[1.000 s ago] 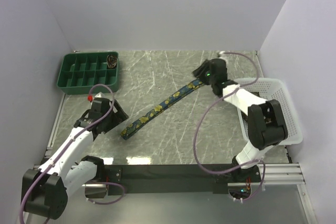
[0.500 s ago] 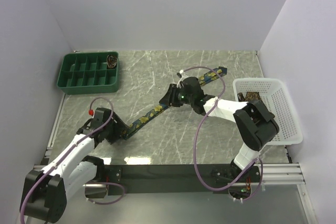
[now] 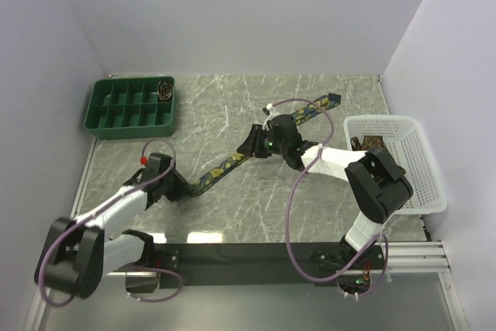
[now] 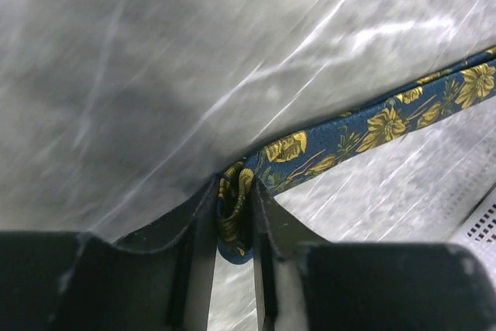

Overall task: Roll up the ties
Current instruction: Roll the tie

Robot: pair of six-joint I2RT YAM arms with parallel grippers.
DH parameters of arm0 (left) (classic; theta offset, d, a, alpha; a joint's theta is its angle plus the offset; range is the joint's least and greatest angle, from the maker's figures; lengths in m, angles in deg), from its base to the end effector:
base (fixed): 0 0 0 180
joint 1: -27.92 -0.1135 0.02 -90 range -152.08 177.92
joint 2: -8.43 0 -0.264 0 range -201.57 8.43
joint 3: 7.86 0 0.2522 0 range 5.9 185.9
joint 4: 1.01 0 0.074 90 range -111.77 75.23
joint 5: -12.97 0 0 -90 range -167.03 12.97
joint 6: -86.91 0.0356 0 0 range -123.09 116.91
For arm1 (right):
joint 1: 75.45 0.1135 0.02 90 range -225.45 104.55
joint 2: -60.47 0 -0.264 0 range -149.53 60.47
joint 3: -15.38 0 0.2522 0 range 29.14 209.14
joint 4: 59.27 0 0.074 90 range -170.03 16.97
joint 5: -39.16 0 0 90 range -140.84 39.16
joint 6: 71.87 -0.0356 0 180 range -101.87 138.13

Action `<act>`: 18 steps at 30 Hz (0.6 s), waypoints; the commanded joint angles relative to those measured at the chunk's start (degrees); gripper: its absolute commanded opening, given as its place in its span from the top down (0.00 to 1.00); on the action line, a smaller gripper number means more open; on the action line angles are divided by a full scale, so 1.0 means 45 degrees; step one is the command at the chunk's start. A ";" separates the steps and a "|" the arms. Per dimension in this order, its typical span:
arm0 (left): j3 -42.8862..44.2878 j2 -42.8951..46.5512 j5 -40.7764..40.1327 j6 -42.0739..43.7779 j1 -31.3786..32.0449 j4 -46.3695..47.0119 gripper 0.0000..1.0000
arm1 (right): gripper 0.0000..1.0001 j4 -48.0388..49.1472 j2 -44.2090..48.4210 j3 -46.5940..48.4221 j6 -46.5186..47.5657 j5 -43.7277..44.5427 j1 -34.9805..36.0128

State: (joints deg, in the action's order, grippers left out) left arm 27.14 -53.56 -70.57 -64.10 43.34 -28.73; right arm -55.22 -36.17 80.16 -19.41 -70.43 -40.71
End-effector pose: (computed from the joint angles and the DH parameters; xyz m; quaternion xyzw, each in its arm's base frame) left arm 0.1763 -0.0528 0.1428 -0.3529 0.8837 -0.2294 0.2046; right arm 0.2889 0.2149 0.1924 -0.0672 0.8457 0.4178 0.3251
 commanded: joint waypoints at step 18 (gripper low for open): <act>-0.0616 0.1003 0.0264 0.0180 0.0050 0.0640 0.44 | 0.59 -0.0089 -0.1667 0.2662 -0.0466 0.0215 0.2044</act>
State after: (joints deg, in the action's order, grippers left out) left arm 25.85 -50.70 -69.31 -61.74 43.38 -25.74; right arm -56.19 -41.50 88.01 -20.43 -70.28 -32.56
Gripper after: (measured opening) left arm 0.573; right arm 0.418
